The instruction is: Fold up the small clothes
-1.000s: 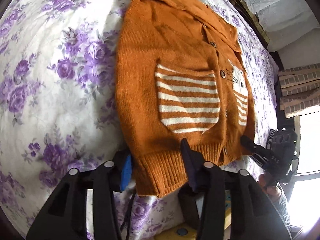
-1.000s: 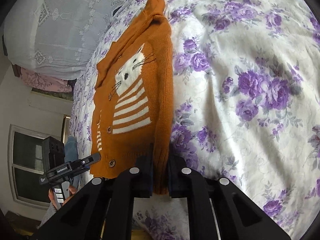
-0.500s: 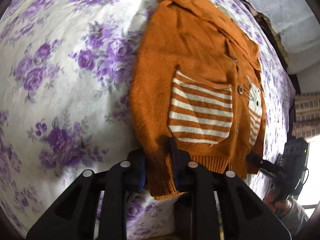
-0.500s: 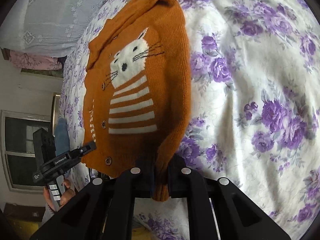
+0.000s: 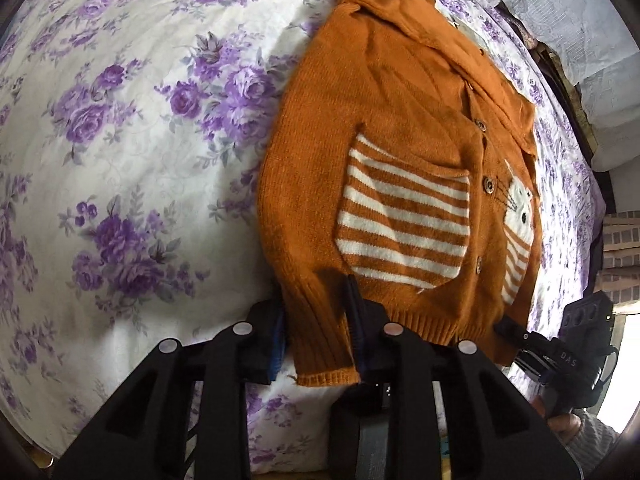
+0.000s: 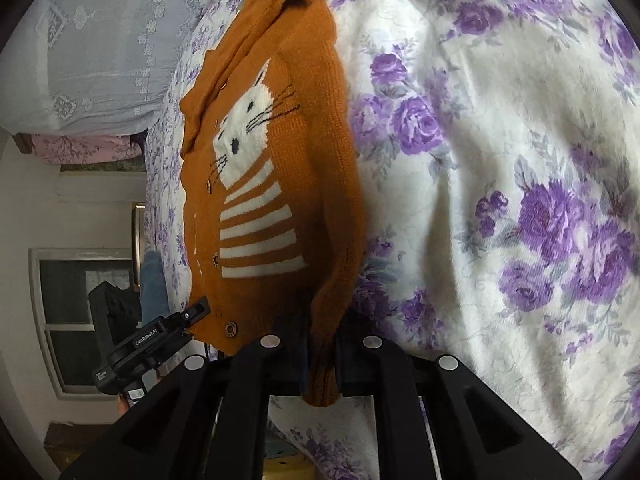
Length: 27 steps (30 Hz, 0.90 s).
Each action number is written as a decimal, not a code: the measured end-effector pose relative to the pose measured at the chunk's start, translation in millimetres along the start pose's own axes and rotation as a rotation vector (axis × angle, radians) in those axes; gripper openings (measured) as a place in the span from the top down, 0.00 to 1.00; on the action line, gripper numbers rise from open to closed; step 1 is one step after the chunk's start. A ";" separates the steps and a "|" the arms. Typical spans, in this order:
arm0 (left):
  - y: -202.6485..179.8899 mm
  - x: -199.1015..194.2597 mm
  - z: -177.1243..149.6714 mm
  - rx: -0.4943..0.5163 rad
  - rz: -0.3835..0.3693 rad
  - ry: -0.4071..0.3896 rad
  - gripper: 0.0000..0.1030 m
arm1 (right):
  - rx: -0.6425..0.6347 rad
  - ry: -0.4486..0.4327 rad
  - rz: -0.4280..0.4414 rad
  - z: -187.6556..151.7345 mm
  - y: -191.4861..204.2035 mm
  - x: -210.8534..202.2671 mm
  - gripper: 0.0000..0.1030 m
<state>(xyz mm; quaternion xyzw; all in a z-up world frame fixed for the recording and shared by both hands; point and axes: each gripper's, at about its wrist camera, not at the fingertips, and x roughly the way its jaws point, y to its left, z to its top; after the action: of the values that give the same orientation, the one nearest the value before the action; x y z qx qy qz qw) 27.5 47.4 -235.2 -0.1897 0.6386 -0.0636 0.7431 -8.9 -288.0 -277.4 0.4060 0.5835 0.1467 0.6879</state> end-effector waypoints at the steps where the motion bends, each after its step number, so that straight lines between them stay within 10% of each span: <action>1: 0.5 1.3 1.3 0.006 -0.015 0.009 0.70 | 0.032 -0.005 0.025 -0.4 -4.0 0.0 0.90; 5: -4.0 5.1 9.6 0.050 -0.136 0.050 0.35 | 0.163 -0.064 0.177 -10.9 -29.0 -0.1 0.90; 10: -18.3 9.1 17.4 0.179 -0.155 0.095 0.33 | 0.230 -0.132 0.249 -21.8 -39.4 -3.1 0.92; 18: 5.0 8.5 24.5 0.218 -0.250 0.135 0.74 | 0.225 -0.189 0.213 -31.6 -27.5 -0.1 0.90; 27: 10.0 13.3 30.8 0.234 -0.276 0.148 0.92 | 0.114 -0.269 0.033 -37.1 -2.8 -12.5 0.91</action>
<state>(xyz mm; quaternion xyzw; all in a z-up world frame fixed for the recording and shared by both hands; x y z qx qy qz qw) 58.4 58.3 -247.7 -0.1827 0.6478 -0.2523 0.6952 -47.3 -283.8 -270.5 0.4698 0.4866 0.0689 0.7333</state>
